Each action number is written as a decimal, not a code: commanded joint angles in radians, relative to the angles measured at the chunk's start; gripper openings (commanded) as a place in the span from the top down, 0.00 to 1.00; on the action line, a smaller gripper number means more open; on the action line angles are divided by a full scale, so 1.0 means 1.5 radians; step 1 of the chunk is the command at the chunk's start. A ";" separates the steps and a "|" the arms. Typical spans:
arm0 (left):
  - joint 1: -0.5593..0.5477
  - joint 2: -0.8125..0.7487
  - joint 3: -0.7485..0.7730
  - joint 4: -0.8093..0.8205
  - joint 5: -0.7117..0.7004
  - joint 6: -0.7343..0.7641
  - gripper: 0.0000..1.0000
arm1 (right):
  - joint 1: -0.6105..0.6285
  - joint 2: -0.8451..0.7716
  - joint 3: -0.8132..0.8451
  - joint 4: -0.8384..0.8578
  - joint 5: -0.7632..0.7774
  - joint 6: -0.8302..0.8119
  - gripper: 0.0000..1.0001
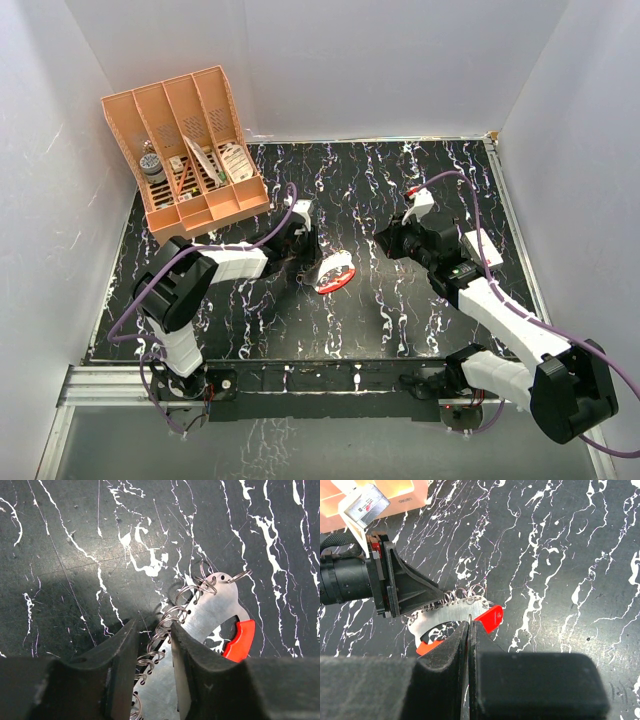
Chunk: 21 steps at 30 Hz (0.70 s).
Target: Put the keys on the keyring
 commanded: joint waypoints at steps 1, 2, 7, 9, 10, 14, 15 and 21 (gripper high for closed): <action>-0.005 -0.011 -0.005 0.004 0.006 0.010 0.72 | -0.003 0.001 0.013 0.038 -0.009 -0.004 1.00; -0.005 -0.011 -0.006 0.001 0.008 0.010 0.72 | -0.003 0.002 0.013 0.038 -0.010 -0.004 1.00; -0.005 -0.010 -0.012 -0.003 0.021 0.009 0.73 | -0.003 0.005 0.012 0.038 -0.015 -0.005 1.00; -0.005 -0.010 -0.015 -0.004 0.022 0.007 0.73 | -0.003 0.005 0.011 0.038 -0.017 -0.004 1.00; -0.005 -0.011 -0.017 -0.004 0.024 0.007 0.73 | -0.003 0.005 0.010 0.038 -0.017 -0.003 1.00; -0.005 -0.011 -0.019 -0.011 0.025 0.007 0.73 | -0.004 0.003 0.010 0.038 -0.019 -0.002 1.00; -0.005 -0.011 -0.020 -0.012 0.026 0.007 0.73 | -0.003 0.002 0.010 0.037 -0.020 -0.003 1.00; -0.005 -0.016 -0.025 -0.002 0.033 0.010 0.87 | -0.003 0.000 0.009 0.036 -0.022 -0.002 1.00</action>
